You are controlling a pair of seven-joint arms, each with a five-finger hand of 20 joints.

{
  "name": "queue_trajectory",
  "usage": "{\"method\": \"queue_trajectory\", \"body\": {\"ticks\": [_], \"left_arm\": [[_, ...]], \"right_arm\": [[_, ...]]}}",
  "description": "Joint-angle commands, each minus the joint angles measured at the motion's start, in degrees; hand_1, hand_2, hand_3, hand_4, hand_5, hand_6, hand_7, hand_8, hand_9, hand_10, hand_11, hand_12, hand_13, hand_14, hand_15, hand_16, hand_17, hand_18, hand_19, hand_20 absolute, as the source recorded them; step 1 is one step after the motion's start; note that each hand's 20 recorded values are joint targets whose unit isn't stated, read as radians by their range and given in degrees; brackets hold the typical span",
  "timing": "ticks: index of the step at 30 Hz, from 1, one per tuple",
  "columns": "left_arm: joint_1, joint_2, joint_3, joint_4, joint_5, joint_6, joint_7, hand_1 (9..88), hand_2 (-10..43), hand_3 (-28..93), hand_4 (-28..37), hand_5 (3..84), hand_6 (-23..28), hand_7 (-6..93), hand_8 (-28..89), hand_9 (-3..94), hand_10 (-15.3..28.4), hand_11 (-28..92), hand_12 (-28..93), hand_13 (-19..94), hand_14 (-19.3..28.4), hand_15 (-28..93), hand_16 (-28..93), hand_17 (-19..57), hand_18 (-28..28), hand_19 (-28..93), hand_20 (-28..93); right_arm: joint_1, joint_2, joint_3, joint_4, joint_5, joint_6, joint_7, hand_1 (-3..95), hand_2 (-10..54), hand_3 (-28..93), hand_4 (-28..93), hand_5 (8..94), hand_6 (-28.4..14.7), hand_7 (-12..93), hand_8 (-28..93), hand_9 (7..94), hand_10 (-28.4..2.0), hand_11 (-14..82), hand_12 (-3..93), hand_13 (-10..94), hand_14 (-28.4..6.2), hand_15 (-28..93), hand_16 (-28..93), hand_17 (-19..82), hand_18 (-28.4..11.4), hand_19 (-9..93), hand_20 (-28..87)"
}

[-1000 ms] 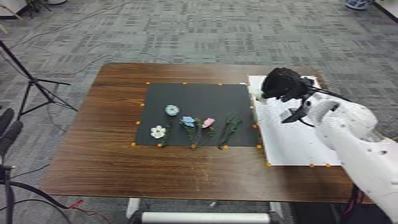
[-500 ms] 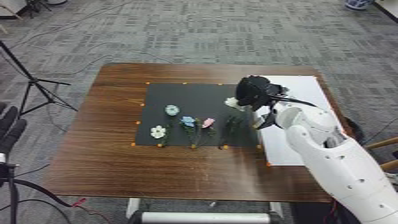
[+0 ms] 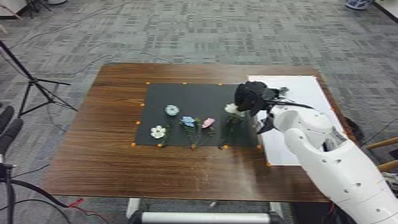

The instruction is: Arrange flowers

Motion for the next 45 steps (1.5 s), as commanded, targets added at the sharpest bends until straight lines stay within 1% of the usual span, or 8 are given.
{"method": "queue_trajectory", "body": {"ticks": [1,6,9,13,25,32,42,45], "left_arm": [[0.4,-0.03,-0.29,-0.46,0.64,0.9,1.46,20.0,18.7,69,-28.3,34.7,7.2,6.8,-7,27.6,11.7,9,12,20,12.1,18,-2,-4.9,9.4,17,10],[-0.5,-0.03,-0.09,-0.47,1.57,1.01,0.72,20.5,18.6,69,-28.3,33.8,7.3,7.0,-7,24.6,11.8,8,12,19,12.2,18,-2,-4.7,9.3,17,10],[-0.6,0.03,-0.09,-0.98,1.25,3.85,1.19,21.4,17.8,69,-28.3,32.9,7.3,7.4,-7,22.6,11.5,7,12,19,12.2,18,-2,-4.7,9.3,17,10],[-0.2,0.01,-0.41,-1.07,0.67,4.08,1.69,23.0,16.4,69,-28.3,31.9,7.4,7.9,-7,19.8,11.1,7,13,18,12.2,19,-1,-4.7,9.3,17,10],[-0.3,0.17,0.37,-0.41,0.74,1.39,0.2,24.5,17.4,71,-28.2,32.9,7.5,9.0,-7,23.5,12.1,9,13,19,12.3,20,-1,-4.8,9.4,17,10],[0.7,-0.3,0.03,-0.73,1.04,1.14,0.59,24.9,16.7,71,-28.3,33.3,7.6,8.8,-7,24.4,12.4,9,13,19,12.4,20,-2,-5.0,9.6,18,10],[0.5,-0.09,1.0,-0.68,0.83,0.93,1.0,24.4,16.6,70,-28.3,33.2,7.5,8.5,-7,24.5,12.4,9,13,19,12.5,20,-2,-5.0,9.6,17,9],[0.6,-1.16,0.37,-0.48,2.98,-1.09,-1.12,24.2,16.6,70,-28.3,33.2,7.5,8.4,-7,24.6,12.4,9,13,19,12.5,20,-2,-5.0,9.6,17,9]], "right_arm": [[-0.5,0.1,-0.3,-0.7,-1.0,-1.2,-0.3,59.2,-9.5,65,-28,73.2,3.9,31,-3,83.0,-5.3,4.9,33.6,70,-0.2,46,45,27,-18.2,67,37],[-1.3,0.5,0.0,-1.2,-1.4,-0.9,0.4,59.3,-9.5,65,-28,69.2,3.8,32,-5,80.5,-5.5,5.1,33.0,69,0.9,44,46,26,-17.9,65,36],[-1.7,0.9,-0.2,-1.7,-2.6,0.2,0.5,58.6,-9.5,65,-28,65.7,3.5,29,-6,75.0,-6.4,10.4,28.1,68,1.0,44,45,26,-18.1,66,35],[-2.4,1.3,-0.4,-2.4,-4.3,1.0,0.8,58.4,-9.5,63,-28,60.0,3.6,26,-16,68.3,-7.7,17.7,19.5,67,1.1,46,44,26,-18.0,66,34],[-4.0,1.9,4.2,-7.5,-2.5,-0.2,3.3,58.9,-9.5,67,-28,57.0,2.6,24,-16,62.3,-9.2,15.9,16.8,65,0.9,47,43,26,-18.2,67,34],[0.1,0.1,0.8,-1.8,-4.1,11.6,14.6,56.5,-9.5,68,-28,55.0,1.6,22,-15,59.7,-10.3,14.2,16.5,64,-0.6,53,41,25,-18.9,68,35],[7.6,-0.3,-1.7,6.1,-5.1,4.3,23.8,53.8,-9.5,72,-28,45.1,-2.5,16,-12,47.4,-13.7,9.1,14.3,61,-5.5,64,36,26,-20.8,71,35],[10.1,0.5,-3.9,8.1,-9.1,-1.0,23.5,53.8,-9.5,72,-28,44.0,-2.9,15,-12,44.6,-13.8,7.3,13.7,60,-6.4,66,35,26,-21.1,71,34]]}}
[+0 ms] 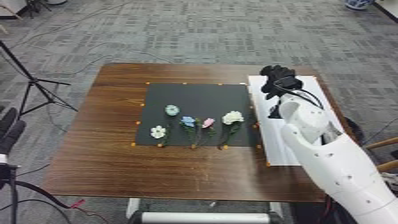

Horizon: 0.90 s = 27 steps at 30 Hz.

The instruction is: Arrange flowers

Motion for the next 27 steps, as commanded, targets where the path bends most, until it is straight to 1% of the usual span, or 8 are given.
{"method": "queue_trajectory", "body": {"ticks": [1,4,6,8,11,15,19,27], "left_arm": [[0.9,-1.33,-1.07,0.08,2.82,-3.83,-2.18,24.2,16.8,70,-28.3,33.1,7.5,8.3,-7,24.6,12.4,9,13,19,12.5,20,-2,-5.0,9.6,17,9],[0.1,-1.32,-0.53,0.47,4.28,-4.13,-3.08,24.3,17.3,70,-28.3,32.4,7.1,7.8,-7,24.7,12.4,9,13,18,12.5,19,-2,-5.0,9.6,17,9],[-0.2,-1.14,-0.1,0.45,3.41,-4.16,-2.92,24.3,17.4,70,-28.3,32.3,7.1,7.5,-7,25.0,12.6,9,13,18,12.5,19,-2,-5.0,9.6,17,9],[-0.5,-1.08,0.08,0.5,3.85,-3.84,-3.01,24.3,17.4,70,-28.3,32.3,7.0,7.4,-7,25.1,12.6,9,13,18,12.5,18,-2,-5.1,9.6,17,9],[-1.1,-1.26,-0.13,0.72,4.34,-5.19,-4.21,24.3,17.5,70,-28.3,32.3,6.9,7.4,-6,25.3,12.5,8,13,18,12.4,18,-1,-5.1,9.6,17,9],[-0.8,-1.27,-0.14,0.67,4.01,-5.07,-3.78,24.3,17.6,70,-28.3,32.4,7.0,7.4,-6,25.3,12.4,8,13,17,12.3,17,-1,-5.3,9.6,16,9],[-1.1,-1.03,0.33,0.75,4.23,-4.83,-4.27,24.1,17.7,70,-28.3,32.5,7.0,7.2,-6,25.6,12.5,8,13,17,12.3,16,-1,-5.3,9.6,16,9],[-2.2,-0.87,0.99,0.93,3.68,-4.58,-4.22,24.0,18.6,71,-28.3,32.6,7.0,7.1,-6,25.7,12.5,8,13,18,12.4,17,0,-5.4,9.7,16,9]], "right_arm": [[6.4,2.1,-2.9,4.3,-6.3,-8.7,-1.7,54.0,-9.5,72,-28,43.1,-2.9,14,-12,43.2,-13.9,6.7,13.5,59,-6.9,66,35,26,-21.2,71,34],[7.1,2.5,-4.3,5.4,-5.3,-6.9,-0.2,55.9,-9.5,70,-28,41.2,-3.3,13,-12,41.1,-14.0,6.0,12.8,59,-7.0,67,34,26,-21.5,72,34],[8.1,2.3,-4.9,6.7,-5.6,-8.4,0.0,56.0,-9.5,70,-28,40.9,-3.3,13,-11,40.5,-14.1,6.3,12.5,59,-7.3,68,34,26,-21.8,73,34],[9.5,2.1,-6.0,8.7,-4.7,-8.8,0.6,56.2,-9.5,70,-28,40.9,-3.3,13,-11,40.4,-14.1,6.4,12.3,59,-7.4,69,33,26,-21.9,73,34],[10.2,2.5,-6.4,10.7,-5.0,-9.9,0.4,56.2,-9.5,70,-28,41.0,-3.3,13,-11,40.4,-14.1,6.5,11.9,59,-7.5,69,33,27,-21.9,73,34],[11.1,2.2,-6.4,12.7,-3.2,-12.3,1.0,57.5,-9.5,68,-28,41.2,-3.2,13,-11,40.5,-14.1,6.7,11.2,59,-7.7,69,33,27,-21.9,73,33],[12.0,2.9,-10.7,15.6,-3.2,-5.5,2.8,59.1,-9.5,65,-28,43.1,-3.0,13,-12,42.3,-13.7,7.5,11.0,60,-7.7,68,32,27,-21.9,73,33],[11.2,2.6,-12.1,17.3,-3.2,-1.2,1.5,63.6,-9.5,55,-28,55.9,0.2,17,-13,59.4,-9.8,11.7,11.8,68,-4.9,63,34,30,-20.9,74,32]]}}
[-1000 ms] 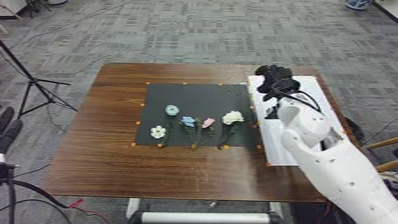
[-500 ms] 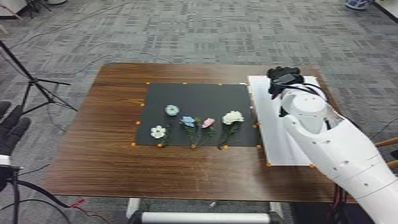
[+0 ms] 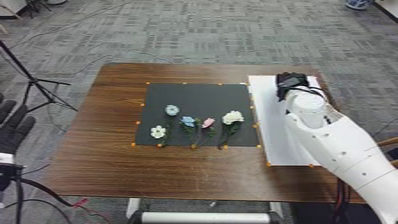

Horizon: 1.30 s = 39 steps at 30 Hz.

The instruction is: Arrange flowers

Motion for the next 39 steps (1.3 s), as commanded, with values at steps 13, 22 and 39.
{"method": "queue_trajectory", "body": {"ticks": [13,22,39], "left_arm": [[-1.2,-0.17,0.86,0.05,-2.18,1.24,-0.27,23.3,18.4,70,-28.3,33.3,7.3,7.3,-6,26.7,12.9,9,13,18,12.7,18,-1,-5.5,9.8,17,9],[-1.0,-0.1,0.21,-0.53,-1.85,1.55,-0.36,23.0,18.3,70,-28.3,33.4,7.4,7.4,-6,26.8,12.9,9,13,19,12.7,19,-1,-5.6,9.8,17,9],[-1.5,-0.3,0.23,-0.71,-1.45,1.49,-0.44,23.0,18.3,70,-28.3,33.4,7.4,7.5,-6,26.9,12.9,10,13,18,12.9,19,-1,-5.6,9.9,17,9]], "right_arm": [[-2.2,0.8,-2.4,1.3,-0.2,10.7,1.2,68.1,-9.5,57,-28,72.2,2.8,24,-2,82.9,-6.5,6.1,32.0,73,-4.3,63,39,32,-20.7,75,37],[-12.0,2.8,5.8,-17.1,3.8,12.9,2.7,66.5,-9.5,63,-28,74.7,2.4,24,-1,88.0,-6.6,9.6,40.1,74,-6.2,68,40,34,-21.5,77,38],[-25.2,4.5,8.7,-33.6,4.6,8.8,-0.8,65.7,-9.5,65,-28,75.5,1.8,22,1,88.5,-6.9,9.9,41.1,74,-6.3,68,40,34,-22.1,78,37]]}}
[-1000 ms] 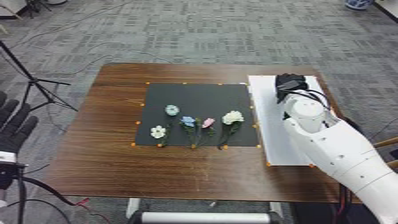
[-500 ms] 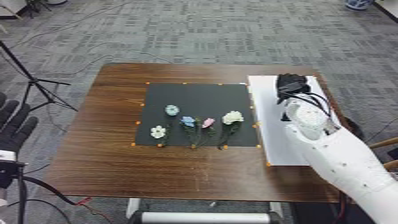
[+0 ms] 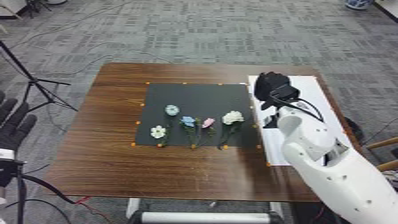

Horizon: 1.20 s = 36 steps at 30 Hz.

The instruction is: Arrange flowers

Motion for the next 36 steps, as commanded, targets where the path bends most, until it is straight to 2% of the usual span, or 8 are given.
{"method": "queue_trajectory", "body": {"ticks": [1,9,19,21,22,24,28,36], "left_arm": [[0.5,-0.42,-0.48,-0.69,0.46,0.01,-0.26,23.1,18.3,70,-28.3,33.5,7.4,7.5,-6,26.9,12.9,10,13,18,12.8,19,-1,-5.6,9.8,17,9],[1.2,-0.76,-1.07,-0.93,0.2,0.21,0.02,23.1,18.2,70,-28.3,33.5,7.4,7.5,-6,26.9,12.9,10,13,18,12.8,19,-1,-5.6,9.8,17,9],[0.9,-0.47,-0.97,-0.72,0.08,0.08,-0.49,23.1,18.2,70,-28.3,33.6,7.4,7.6,-6,26.9,12.9,10,13,19,12.8,19,-1,-5.6,9.9,17,9],[1.0,-0.29,-1.1,-0.8,-1.72,-0.55,0.3,23.1,18.2,70,-28.3,33.6,7.4,7.6,-6,26.9,12.9,10,13,19,12.8,19,-1,-5.6,9.9,17,9],[1.0,-0.32,-1.29,-0.8,-1.92,-0.75,0.23,23.1,18.2,70,-28.3,33.6,7.4,7.7,-6,27.0,13.0,10,13,19,12.8,19,-1,-5.6,9.9,17,9],[1.3,-0.29,-1.62,-0.83,-1.13,-0.42,0.2,23.2,18.2,70,-28.3,33.6,7.4,7.7,-6,27.0,13.0,10,13,19,12.8,19,-1,-5.6,9.9,17,9],[1.4,-0.4,-1.89,-0.83,-1.31,-0.56,-0.01,23.1,18.2,70,-28.3,33.7,7.5,7.6,-7,27.0,12.9,10,13,19,12.8,19,-1,-5.1,9.6,17,9],[1.6,-0.25,-1.81,-0.7,-1.6,-0.49,0.08,23.1,18.1,70,-28.3,33.7,7.5,7.6,-7,27.0,13.0,10,13,19,12.8,19,-1,-5.0,9.5,17,9]], "right_arm": [[-6.2,1.3,-0.3,-3.3,-2.2,-2.6,-1.0,65.7,-9.5,65,-28,75.6,1.8,22,1,88.5,-6.9,10.0,41.2,74,-6.3,68,40,33,-22.2,78,37],[-10.3,1.7,1.3,-5.8,-1.9,-6.0,-2.7,65.5,-9.5,66,-28,75.5,1.4,23,1,88.3,-6.8,10.4,41.8,74,-6.2,68,41,33,-22.4,78,37],[-9.9,1.2,-0.1,-5.6,-2.3,-5.5,-2.6,64.4,-9.5,65,-28,74.3,1.3,23,1,86.7,-6.7,10.1,41.4,73,-5.9,67,41,33,-22.7,78,37],[-10.1,1.2,0.1,-5.8,-2.3,-6.0,-2.6,63.4,-9.5,65,-28,72.8,0.9,23,0,85.6,-6.9,9.7,40.0,73,-6.1,66,41,33,-22.7,78,36],[-10.2,1.2,0.2,-6.0,-1.7,-6.0,-2.3,62.6,-9.5,64,-28,72.2,0.7,23,0,85.1,-7.2,9.4,39.6,73,-6.1,66,41,33,-22.8,77,36],[-10.5,1.0,0.8,-6.4,-0.4,-8.1,-1.7,61.6,-9.5,64,-28,71.1,0.7,23,0,84.3,-7.6,8.9,38.7,72,-6.4,66,41,32,-22.8,77,36],[-11.6,1.2,1.4,-7.0,0.2,-7.1,-0.8,60.2,-9.5,62,-28,67.4,-0.1,19,-12,81.8,-8.5,8.3,36.4,72,-6.8,66,39,32,-23.1,78,36],[-11.9,1.0,1.5,-7.8,1.4,-5.5,-0.8,51.5,-9.5,68,-28,65.7,-1.2,17,-12,78.0,-10.0,15.9,30.0,72,-7.9,68,33,32,-23.6,79,35]]}}
